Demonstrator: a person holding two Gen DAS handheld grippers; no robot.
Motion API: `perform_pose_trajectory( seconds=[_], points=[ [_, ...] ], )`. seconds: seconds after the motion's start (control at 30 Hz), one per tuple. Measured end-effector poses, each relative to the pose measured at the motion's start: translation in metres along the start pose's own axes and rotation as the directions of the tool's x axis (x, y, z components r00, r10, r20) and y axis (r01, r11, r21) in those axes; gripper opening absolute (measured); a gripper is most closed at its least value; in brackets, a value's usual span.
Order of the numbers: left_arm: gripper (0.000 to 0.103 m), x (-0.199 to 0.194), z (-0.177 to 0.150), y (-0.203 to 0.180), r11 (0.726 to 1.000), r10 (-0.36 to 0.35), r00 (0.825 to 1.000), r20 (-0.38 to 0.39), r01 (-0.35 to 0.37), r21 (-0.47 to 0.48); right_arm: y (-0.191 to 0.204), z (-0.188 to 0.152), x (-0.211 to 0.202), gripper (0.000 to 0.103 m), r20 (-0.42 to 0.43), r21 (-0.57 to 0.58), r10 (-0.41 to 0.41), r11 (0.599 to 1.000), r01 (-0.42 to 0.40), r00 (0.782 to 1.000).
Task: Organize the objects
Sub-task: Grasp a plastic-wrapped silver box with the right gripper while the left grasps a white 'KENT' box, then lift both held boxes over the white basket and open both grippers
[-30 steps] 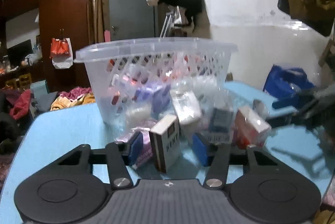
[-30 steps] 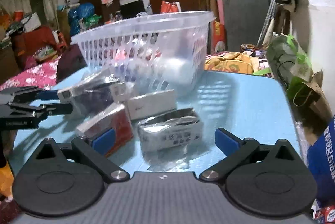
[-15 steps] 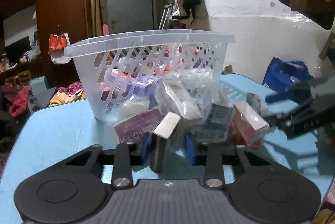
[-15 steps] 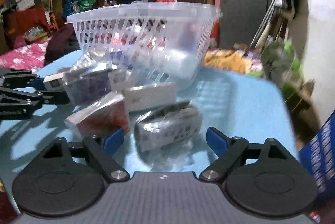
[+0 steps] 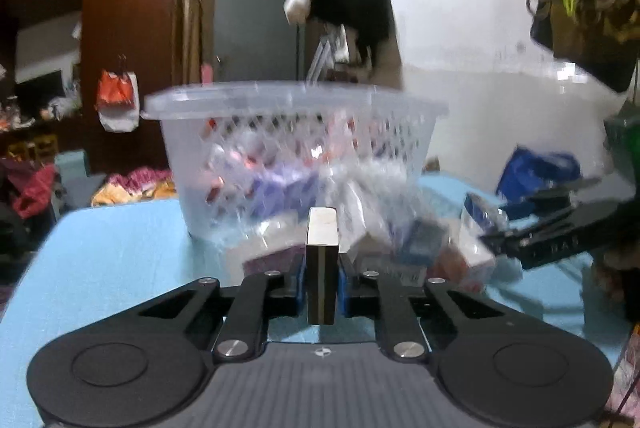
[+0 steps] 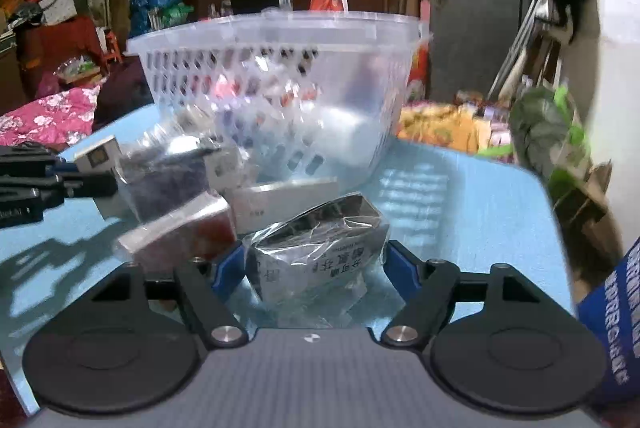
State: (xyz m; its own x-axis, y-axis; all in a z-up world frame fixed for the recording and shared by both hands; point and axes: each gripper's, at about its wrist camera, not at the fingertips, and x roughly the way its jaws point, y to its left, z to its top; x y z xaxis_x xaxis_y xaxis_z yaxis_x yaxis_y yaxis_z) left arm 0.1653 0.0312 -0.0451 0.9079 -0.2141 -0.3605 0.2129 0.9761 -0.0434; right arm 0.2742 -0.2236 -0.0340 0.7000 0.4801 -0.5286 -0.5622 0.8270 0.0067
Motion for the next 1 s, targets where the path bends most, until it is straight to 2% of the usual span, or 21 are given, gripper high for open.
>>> perform_pose_trajectory(
  seconds=[0.07, 0.13, 0.2, 0.4, 0.73, 0.83, 0.9, 1.0],
  points=[
    [0.019, -0.007, -0.005, 0.003, 0.999, -0.034, 0.999, 0.038, 0.035, -0.040, 0.002, -0.001, -0.007, 0.077, 0.040, -0.005, 0.003, 1.000, -0.003, 0.999],
    [0.019, -0.007, -0.010, 0.008, 0.996, -0.048, 0.998, 0.038, 0.051, -0.077, 0.005, -0.001, -0.013, 0.077, 0.078, -0.011, -0.008, 1.000, 0.009, 0.997],
    [0.019, -0.012, -0.010, 0.010, 0.995, -0.049, 0.996, 0.073, 0.054, -0.082, 0.005, -0.002, -0.016, 0.077, 0.101, -0.009, -0.010, 1.000, 0.011, 0.995],
    [0.019, -0.015, -0.011, 0.015, 0.992, -0.077, 0.991, 0.106, 0.087, -0.090, 0.003, -0.002, -0.023, 0.077, 0.169, 0.020, -0.030, 0.999, 0.027, 0.985],
    [0.019, -0.020, -0.014, 0.018, 0.991, -0.064, 0.988, 0.141, 0.079, -0.109, 0.007, -0.007, -0.039, 0.077, 0.296, 0.005, -0.025, 1.000, 0.025, 0.955],
    [0.019, -0.023, -0.014, 0.021, 0.989, -0.047, 0.989, 0.143, 0.066, -0.134, 0.010, -0.009, -0.043, 0.077, 0.319, 0.024, -0.082, 0.997, 0.078, 0.944],
    [0.019, -0.029, -0.011, 0.024, 0.980, -0.075, 0.985, 0.156, 0.102, -0.173, 0.011, -0.010, -0.048, 0.077, 0.349, 0.028, -0.079, 0.997, 0.074, 0.934],
    [0.019, -0.043, 0.018, 0.023, 0.983, -0.067, 0.973, 0.221, 0.102, -0.152, 0.013, 0.005, -0.061, 0.077, 0.385, 0.031, -0.029, 0.999, 0.019, 0.922]
  ],
)
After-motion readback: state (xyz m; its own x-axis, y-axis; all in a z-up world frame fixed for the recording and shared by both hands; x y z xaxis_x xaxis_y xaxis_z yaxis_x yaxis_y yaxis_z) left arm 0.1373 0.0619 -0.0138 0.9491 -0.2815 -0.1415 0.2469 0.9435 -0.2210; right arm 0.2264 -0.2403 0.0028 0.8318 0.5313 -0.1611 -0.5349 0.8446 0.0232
